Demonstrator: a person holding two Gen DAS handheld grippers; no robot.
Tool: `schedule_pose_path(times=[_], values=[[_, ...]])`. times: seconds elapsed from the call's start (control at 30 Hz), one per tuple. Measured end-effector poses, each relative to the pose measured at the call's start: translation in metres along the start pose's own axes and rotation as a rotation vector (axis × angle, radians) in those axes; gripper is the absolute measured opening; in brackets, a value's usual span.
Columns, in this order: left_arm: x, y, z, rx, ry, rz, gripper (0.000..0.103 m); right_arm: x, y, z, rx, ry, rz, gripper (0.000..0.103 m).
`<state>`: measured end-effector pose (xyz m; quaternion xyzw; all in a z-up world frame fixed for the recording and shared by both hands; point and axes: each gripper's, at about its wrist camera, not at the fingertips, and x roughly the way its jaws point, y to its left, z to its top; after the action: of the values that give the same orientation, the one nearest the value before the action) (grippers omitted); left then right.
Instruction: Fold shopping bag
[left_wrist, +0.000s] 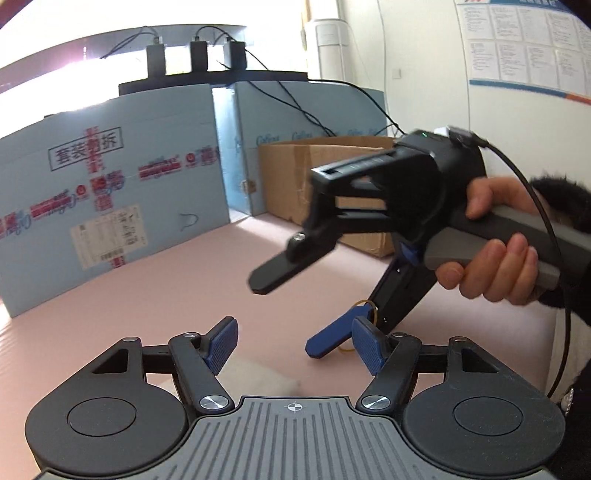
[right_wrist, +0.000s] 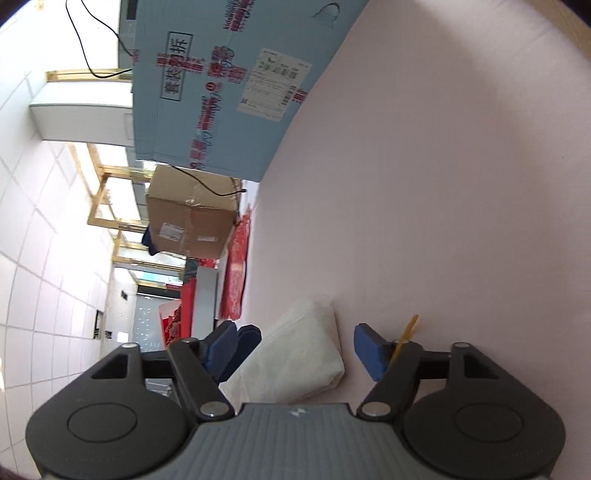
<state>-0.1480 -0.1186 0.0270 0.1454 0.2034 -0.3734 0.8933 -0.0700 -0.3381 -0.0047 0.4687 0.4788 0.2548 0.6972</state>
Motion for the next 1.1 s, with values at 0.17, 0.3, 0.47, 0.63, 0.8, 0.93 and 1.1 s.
schedule_pose_path(times=[0.17,0.3,0.47,0.63,0.8,0.93,1.1], values=[[0.012,-0.012,0.003,0.014,-0.048,-0.074,0.07,0.006,0.047,-0.002,-0.15,0.037,-0.218,0.093],[0.016,-0.022,0.0,0.096,-0.065,-0.021,0.075,0.005,0.042,-0.001,-0.042,0.009,-0.135,0.092],[0.018,-0.015,-0.003,0.069,-0.064,0.043,0.08,0.0,0.016,-0.005,0.144,-0.071,-0.012,0.092],[0.014,-0.01,-0.004,0.08,-0.033,0.031,0.08,-0.007,0.008,-0.007,0.174,-0.086,0.006,0.09],[0.02,-0.006,-0.003,0.078,0.036,0.082,0.08,-0.012,0.007,-0.007,0.176,-0.115,-0.006,0.092],[0.021,-0.001,0.0,0.059,0.041,0.125,0.08,-0.016,0.002,-0.008,0.189,-0.143,-0.002,0.091],[0.023,-0.001,0.004,0.052,0.008,0.149,0.08,-0.018,-0.007,-0.008,0.221,-0.161,-0.026,0.092]])
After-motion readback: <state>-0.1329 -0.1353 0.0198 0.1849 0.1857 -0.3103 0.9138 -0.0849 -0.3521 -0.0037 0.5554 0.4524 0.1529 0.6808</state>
